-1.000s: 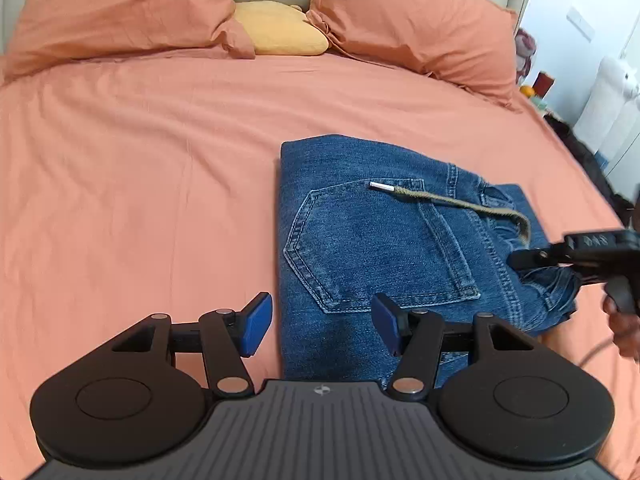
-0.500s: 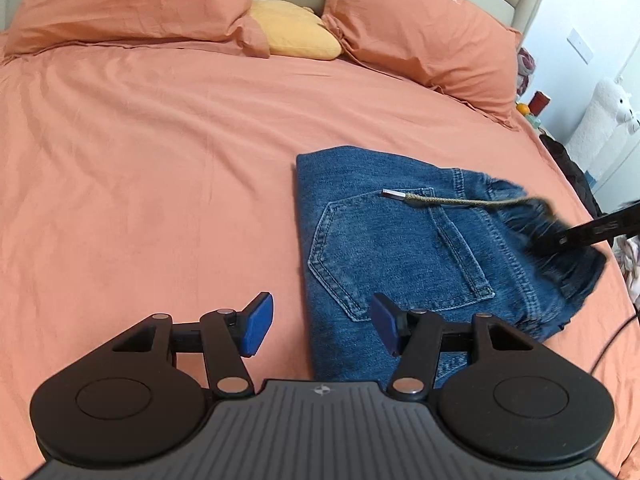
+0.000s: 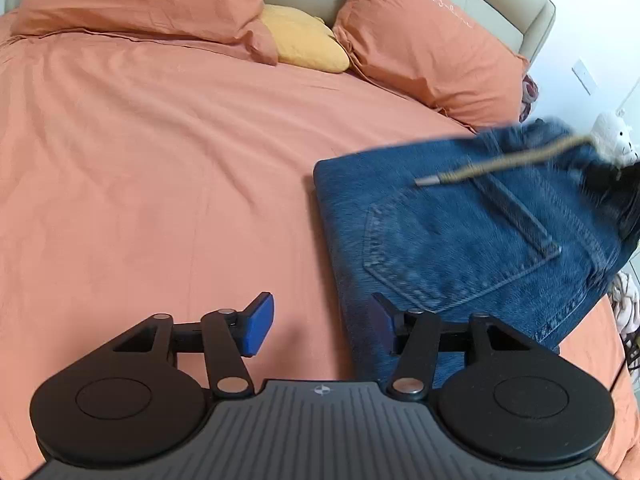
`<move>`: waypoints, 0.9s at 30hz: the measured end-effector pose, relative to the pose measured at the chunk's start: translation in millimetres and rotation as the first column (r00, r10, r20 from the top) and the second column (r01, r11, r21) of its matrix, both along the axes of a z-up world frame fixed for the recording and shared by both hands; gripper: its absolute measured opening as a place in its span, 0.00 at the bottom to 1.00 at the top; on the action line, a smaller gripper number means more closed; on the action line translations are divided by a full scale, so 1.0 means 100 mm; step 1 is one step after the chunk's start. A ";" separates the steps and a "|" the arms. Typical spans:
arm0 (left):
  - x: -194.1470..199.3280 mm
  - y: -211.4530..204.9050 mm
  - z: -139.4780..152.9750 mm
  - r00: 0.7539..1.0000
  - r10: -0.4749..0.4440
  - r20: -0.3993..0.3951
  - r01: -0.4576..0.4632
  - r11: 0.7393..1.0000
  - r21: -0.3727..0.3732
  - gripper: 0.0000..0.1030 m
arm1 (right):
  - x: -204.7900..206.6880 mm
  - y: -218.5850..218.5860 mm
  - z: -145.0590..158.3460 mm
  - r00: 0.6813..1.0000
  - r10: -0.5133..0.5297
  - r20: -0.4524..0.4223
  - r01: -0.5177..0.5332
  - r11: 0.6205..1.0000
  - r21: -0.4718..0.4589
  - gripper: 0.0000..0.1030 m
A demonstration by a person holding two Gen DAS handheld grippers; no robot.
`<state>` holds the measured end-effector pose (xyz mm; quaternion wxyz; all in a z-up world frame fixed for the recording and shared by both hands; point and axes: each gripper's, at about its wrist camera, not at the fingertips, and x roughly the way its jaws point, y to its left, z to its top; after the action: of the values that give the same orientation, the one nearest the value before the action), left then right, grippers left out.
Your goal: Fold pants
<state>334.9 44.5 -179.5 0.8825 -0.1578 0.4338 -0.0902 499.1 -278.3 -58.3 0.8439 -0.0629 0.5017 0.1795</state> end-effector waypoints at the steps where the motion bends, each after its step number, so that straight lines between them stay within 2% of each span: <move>1: 0.02 -0.02 -0.02 1.000 -0.006 -0.002 0.006 1.000 0.002 0.60 | 0.04 -0.12 -0.12 0.999 -0.031 -0.016 0.031 1.000 0.001 0.10; 8: 0.19 -0.24 -0.14 0.999 -0.051 -0.016 0.052 0.998 0.031 0.59 | 0.03 -1.04 -1.10 0.971 -0.198 -0.137 0.203 0.979 0.021 0.10; 10: 0.26 -0.31 -0.15 0.998 -0.065 -0.020 0.066 0.997 0.036 0.57 | 0.03 -1.16 -1.32 0.959 -0.228 -0.166 0.240 0.969 0.053 0.09; 13: 0.38 -0.37 -0.15 0.998 -0.065 -0.013 0.065 0.997 0.034 0.53 | 0.06 -1.22 -1.63 0.946 -0.255 -0.202 0.269 0.962 0.044 0.09; 16: 0.48 -0.40 -0.12 0.999 -0.030 -0.019 0.030 0.999 0.031 0.48 | 0.04 -1.29 -1.85 0.927 -0.289 -0.238 0.308 0.950 0.045 0.09; 19: 0.55 -0.44 -0.08 0.999 -0.029 -0.022 0.030 0.999 0.045 0.43 | 0.06 -1.31 -1.87 0.915 -0.312 -0.255 0.336 0.941 0.052 0.14; 22: 0.60 -0.49 -0.02 0.999 -0.035 -0.013 0.035 0.998 0.058 0.42 | 0.02 -1.27 -1.77 0.918 -0.326 -0.227 0.335 0.942 -0.001 0.30; 24: 0.64 -0.51 0.01 0.998 -0.059 -0.005 0.060 0.998 0.036 0.42 | 0.00 -1.22 -1.66 0.931 -0.311 -0.193 0.312 0.950 -0.028 0.32; 27: 0.75 -0.57 0.07 0.995 -0.099 -0.002 0.099 0.992 0.076 0.42 | -0.05 -1.16 -1.40 0.946 -0.303 -0.113 0.299 0.953 -0.049 0.33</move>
<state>410.0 -12.8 -172.5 0.8827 -0.1024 0.4434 -0.1175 494.4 -394.8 -198.0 0.8288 0.0121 0.5577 0.0444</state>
